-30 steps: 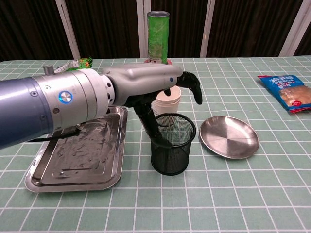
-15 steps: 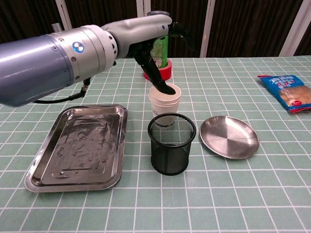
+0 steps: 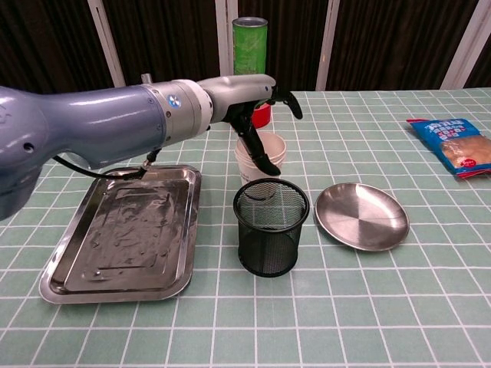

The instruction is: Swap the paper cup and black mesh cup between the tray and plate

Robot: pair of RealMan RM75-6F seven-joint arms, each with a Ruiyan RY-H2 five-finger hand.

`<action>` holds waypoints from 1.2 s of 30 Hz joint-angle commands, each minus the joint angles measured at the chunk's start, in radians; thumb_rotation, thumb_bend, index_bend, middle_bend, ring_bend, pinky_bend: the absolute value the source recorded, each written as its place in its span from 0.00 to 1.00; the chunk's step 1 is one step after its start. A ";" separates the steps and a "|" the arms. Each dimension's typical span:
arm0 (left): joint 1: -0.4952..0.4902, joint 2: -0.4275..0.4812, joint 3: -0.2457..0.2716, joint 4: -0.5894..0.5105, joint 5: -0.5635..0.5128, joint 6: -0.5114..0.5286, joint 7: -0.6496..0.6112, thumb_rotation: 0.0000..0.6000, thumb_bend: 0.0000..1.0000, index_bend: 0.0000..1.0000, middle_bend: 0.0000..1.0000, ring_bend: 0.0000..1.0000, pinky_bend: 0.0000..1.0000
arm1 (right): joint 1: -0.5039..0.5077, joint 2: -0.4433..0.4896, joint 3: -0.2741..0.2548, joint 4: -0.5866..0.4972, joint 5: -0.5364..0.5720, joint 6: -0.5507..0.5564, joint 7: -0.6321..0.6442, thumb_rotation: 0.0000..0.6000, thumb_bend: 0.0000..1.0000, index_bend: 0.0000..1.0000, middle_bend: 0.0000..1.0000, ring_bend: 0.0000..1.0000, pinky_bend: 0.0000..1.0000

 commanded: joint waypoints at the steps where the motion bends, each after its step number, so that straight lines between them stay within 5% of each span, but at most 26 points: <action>1: -0.006 -0.027 0.014 0.038 0.008 0.012 -0.012 1.00 0.00 0.19 0.00 0.00 0.04 | -0.002 0.001 0.000 0.002 -0.002 0.000 0.003 1.00 0.00 0.00 0.00 0.04 0.00; 9: -0.005 -0.095 0.045 0.141 0.069 0.015 -0.063 1.00 0.28 0.25 0.11 0.10 0.23 | -0.008 0.007 0.002 -0.001 -0.005 0.003 0.015 1.00 0.00 0.00 0.00 0.04 0.00; 21: 0.003 -0.119 0.062 0.192 0.123 0.051 -0.056 1.00 0.52 0.41 0.38 0.33 0.47 | -0.011 0.010 0.005 -0.001 -0.005 -0.003 0.031 1.00 0.00 0.00 0.00 0.05 0.00; 25: 0.015 -0.108 0.065 0.197 0.154 0.091 -0.046 1.00 0.52 0.42 0.40 0.34 0.47 | -0.011 0.009 0.005 -0.002 -0.003 -0.007 0.031 1.00 0.00 0.00 0.00 0.05 0.00; 32: 0.073 0.002 0.050 0.061 0.181 0.145 -0.069 1.00 0.52 0.42 0.38 0.34 0.45 | -0.011 0.006 0.008 0.000 -0.001 -0.009 0.029 1.00 0.00 0.00 0.00 0.05 0.00; 36: 0.144 0.168 0.085 -0.141 0.167 0.146 -0.058 1.00 0.50 0.42 0.34 0.33 0.43 | -0.012 0.005 0.007 -0.005 -0.001 -0.007 0.024 1.00 0.00 0.00 0.00 0.05 0.00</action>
